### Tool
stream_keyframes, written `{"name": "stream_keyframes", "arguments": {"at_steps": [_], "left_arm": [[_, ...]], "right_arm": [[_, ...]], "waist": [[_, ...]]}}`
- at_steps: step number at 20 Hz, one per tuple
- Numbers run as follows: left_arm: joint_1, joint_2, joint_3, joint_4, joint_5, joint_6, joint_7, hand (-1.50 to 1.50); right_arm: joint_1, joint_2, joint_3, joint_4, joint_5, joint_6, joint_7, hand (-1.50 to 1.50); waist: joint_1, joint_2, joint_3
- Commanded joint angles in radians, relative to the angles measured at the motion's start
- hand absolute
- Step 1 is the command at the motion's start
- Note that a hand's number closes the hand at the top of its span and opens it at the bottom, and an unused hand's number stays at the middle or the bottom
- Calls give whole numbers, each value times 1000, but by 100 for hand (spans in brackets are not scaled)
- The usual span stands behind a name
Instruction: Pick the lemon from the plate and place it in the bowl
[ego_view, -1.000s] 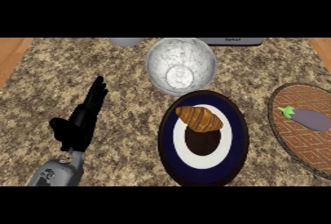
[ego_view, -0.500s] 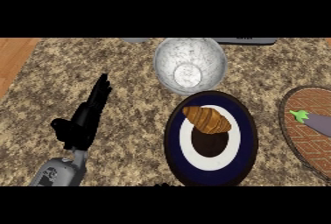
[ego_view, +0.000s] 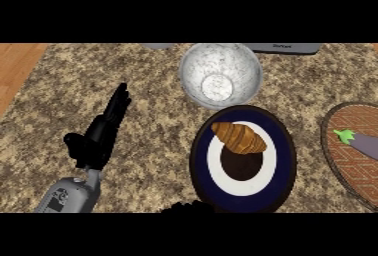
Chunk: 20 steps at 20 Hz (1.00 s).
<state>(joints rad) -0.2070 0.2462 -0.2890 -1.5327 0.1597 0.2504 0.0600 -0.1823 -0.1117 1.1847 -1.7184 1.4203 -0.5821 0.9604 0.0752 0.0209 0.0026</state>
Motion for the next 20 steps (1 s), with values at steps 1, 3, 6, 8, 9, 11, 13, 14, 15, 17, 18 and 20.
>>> {"name": "stream_keyframes", "arguments": {"at_steps": [1,3,6,8,9,11,13,14,15,17,18,20], "left_arm": [[4,1,5,10,5,-4,2,0],[-6,-10,0,10,1,0,-4,0],[-11,-1,5,23,-9,5,2,0],[5,-10,-5,19,-6,0,-11,0],[-10,-13,-5,16,-3,-1,-1,0],[-14,-9,-3,23,-9,2,2,0],[-8,-7,-15,13,-12,-9,0,0],[-20,-19,-14,20,-10,-1,11,0],[-18,-38,-26,31,-16,6,-6,0],[-26,-25,-22,28,-13,-10,-2,0],[-40,-23,-8,32,-2,-12,7,0],[-39,-27,-8,48,-2,-16,-1,0]], "right_arm": [[-132,106,-162,-65,-62,2,108,150],[-151,106,-176,-66,-48,10,128,150],[-170,106,-189,-64,-19,38,170,150],[-205,107,-226,-50,-22,47,184,150],[-228,107,-257,-42,-21,44,189,150],[-279,108,-304,-36,-39,64,205,150],[-362,109,-382,-18,-81,83,238,150],[-400,110,-418,1,-94,105,258,150],[-447,110,-453,21,-116,132,267,150],[-556,110,-539,71,-162,164,279,150],[-599,111,-566,81,-202,171,300,150],[-697,111,-642,172,-237,214,306,150]], "waist": [[-3,-5,-4],[-4,-2,-5],[-11,-2,-5],[5,-3,-6],[2,-2,-5],[11,-2,-6],[26,-7,-6],[21,-6,-7],[20,-5,-8],[32,-5,-8],[33,-6,-8],[32,-4,-9]]}}
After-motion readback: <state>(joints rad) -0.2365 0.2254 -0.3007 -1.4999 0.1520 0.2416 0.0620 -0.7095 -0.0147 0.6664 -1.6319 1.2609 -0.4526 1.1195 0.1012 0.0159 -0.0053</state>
